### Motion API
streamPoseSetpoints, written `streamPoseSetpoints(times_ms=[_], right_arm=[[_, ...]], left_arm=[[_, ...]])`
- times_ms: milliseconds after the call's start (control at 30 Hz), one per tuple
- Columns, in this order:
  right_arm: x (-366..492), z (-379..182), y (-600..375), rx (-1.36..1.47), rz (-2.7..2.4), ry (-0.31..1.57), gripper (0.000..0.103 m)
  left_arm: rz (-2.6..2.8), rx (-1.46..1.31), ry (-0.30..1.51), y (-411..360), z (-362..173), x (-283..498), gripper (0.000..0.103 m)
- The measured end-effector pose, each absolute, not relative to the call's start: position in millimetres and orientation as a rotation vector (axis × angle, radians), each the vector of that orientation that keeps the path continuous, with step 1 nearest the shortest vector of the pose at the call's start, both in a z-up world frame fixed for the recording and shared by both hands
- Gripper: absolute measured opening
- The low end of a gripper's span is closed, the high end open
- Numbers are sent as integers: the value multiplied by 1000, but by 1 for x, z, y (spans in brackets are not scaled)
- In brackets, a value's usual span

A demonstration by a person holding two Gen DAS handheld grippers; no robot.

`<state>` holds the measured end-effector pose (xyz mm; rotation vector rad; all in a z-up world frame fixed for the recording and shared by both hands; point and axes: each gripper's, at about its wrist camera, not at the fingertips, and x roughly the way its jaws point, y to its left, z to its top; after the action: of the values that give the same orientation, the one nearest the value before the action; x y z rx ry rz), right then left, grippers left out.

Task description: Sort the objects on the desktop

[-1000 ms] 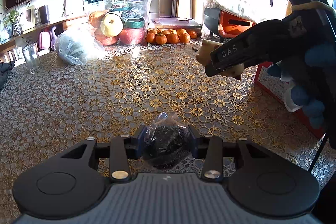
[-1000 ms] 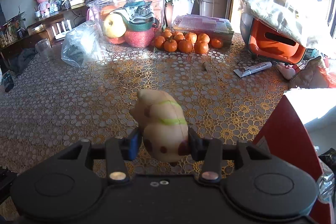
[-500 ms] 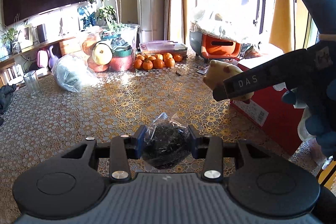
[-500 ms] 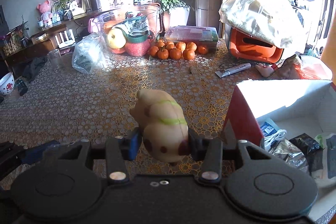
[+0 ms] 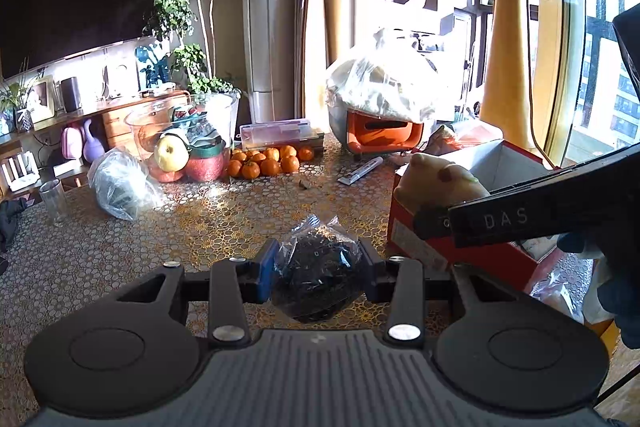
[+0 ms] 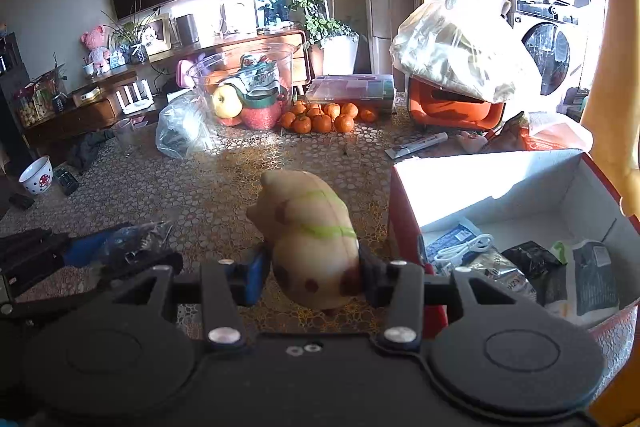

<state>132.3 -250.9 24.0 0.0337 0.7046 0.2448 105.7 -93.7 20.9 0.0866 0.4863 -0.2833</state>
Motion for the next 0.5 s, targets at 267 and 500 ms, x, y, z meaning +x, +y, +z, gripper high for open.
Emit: streamPoseSetpoints(times_ms=[267, 500], right_arm=[[105, 37, -285, 60, 225, 690, 46], [87, 46, -318, 74, 185, 675, 46]], left_arm=[[-351, 99, 474, -128, 38, 93, 40], [-404, 96, 488, -158, 47, 93, 40]])
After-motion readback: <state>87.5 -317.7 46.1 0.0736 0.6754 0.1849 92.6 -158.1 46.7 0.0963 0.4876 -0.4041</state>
